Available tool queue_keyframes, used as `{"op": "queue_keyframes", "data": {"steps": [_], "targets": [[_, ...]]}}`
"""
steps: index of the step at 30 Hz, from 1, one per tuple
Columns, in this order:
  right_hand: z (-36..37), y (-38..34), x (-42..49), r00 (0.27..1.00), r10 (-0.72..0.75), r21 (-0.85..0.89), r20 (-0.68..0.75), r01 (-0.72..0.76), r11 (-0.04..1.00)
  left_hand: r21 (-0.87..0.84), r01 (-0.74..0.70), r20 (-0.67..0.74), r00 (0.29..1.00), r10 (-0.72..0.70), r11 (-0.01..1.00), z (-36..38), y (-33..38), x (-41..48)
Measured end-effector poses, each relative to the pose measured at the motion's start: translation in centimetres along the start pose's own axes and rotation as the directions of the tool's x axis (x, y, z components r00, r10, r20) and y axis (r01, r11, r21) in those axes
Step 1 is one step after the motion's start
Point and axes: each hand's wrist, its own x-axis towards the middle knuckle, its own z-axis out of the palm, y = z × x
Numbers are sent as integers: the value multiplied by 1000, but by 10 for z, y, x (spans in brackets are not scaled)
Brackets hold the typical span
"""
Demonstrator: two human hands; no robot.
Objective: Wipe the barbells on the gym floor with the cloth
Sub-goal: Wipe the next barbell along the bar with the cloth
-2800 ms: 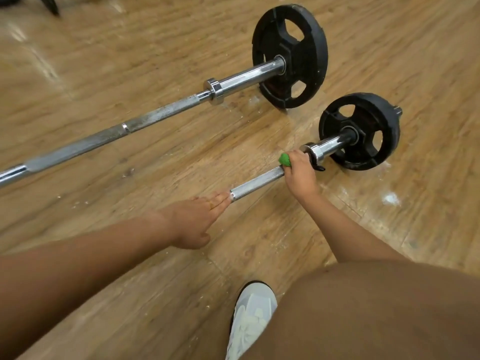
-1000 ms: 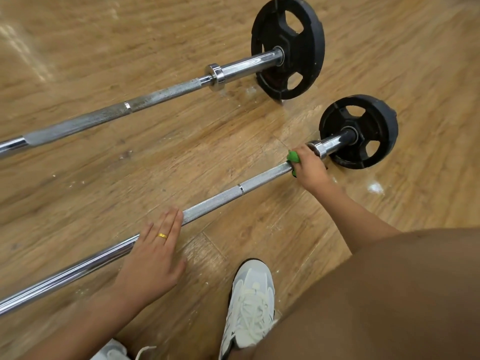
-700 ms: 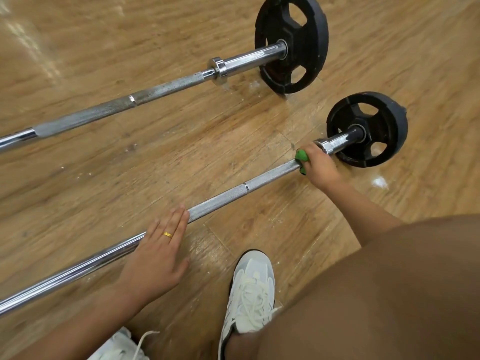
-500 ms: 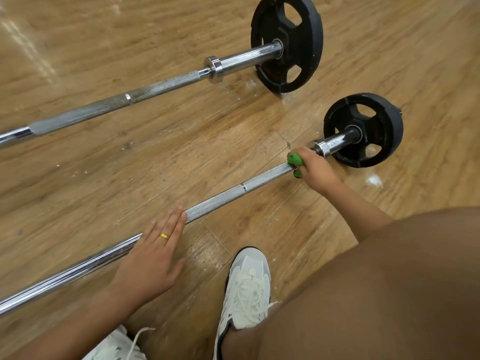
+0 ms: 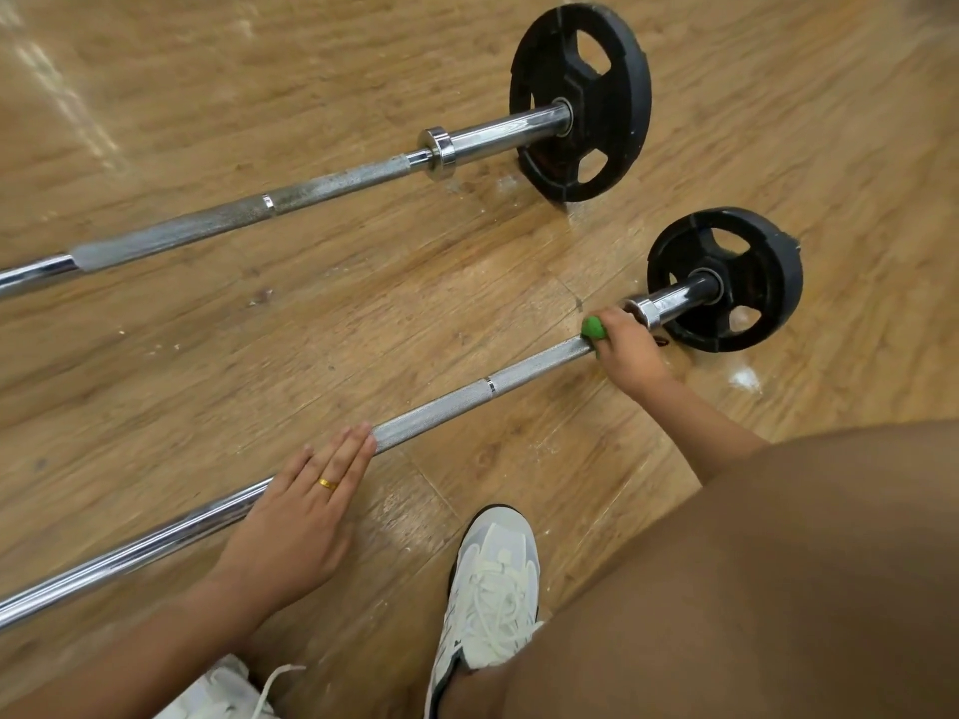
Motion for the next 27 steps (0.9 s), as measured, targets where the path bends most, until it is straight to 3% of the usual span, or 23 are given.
{"op": "queue_keyframes", "data": {"steps": [3, 9, 14, 16, 19, 24, 27], "targets": [[5, -9, -1, 990, -135, 12, 38, 135, 991, -38, 12, 22, 1000, -11, 999, -2, -8, 4], [0, -1, 27, 999, 40, 1, -22, -40, 999, -91, 39, 46, 998, -35, 995, -5, -23, 16], [6, -20, 28, 983, -172, 45, 59, 169, 985, -147, 79, 63, 996, -70, 986, -8, -36, 24], [2, -12, 36, 989, -124, 37, 78, 121, 992, -159, 80, 61, 996, -71, 984, -8, -41, 27], [6, -11, 47, 1000, -4, 53, -10, 5, 999, -179, 82, 65, 995, -72, 980, -7, -47, 31], [28, -38, 39, 970, -241, 68, 19, 239, 969, -201, 107, 68, 993, -95, 974, -8, -53, 34], [16, -29, 48, 985, -167, 37, 39, 166, 985, -199, 103, 68, 993, -91, 975, -7, -56, 36]]}}
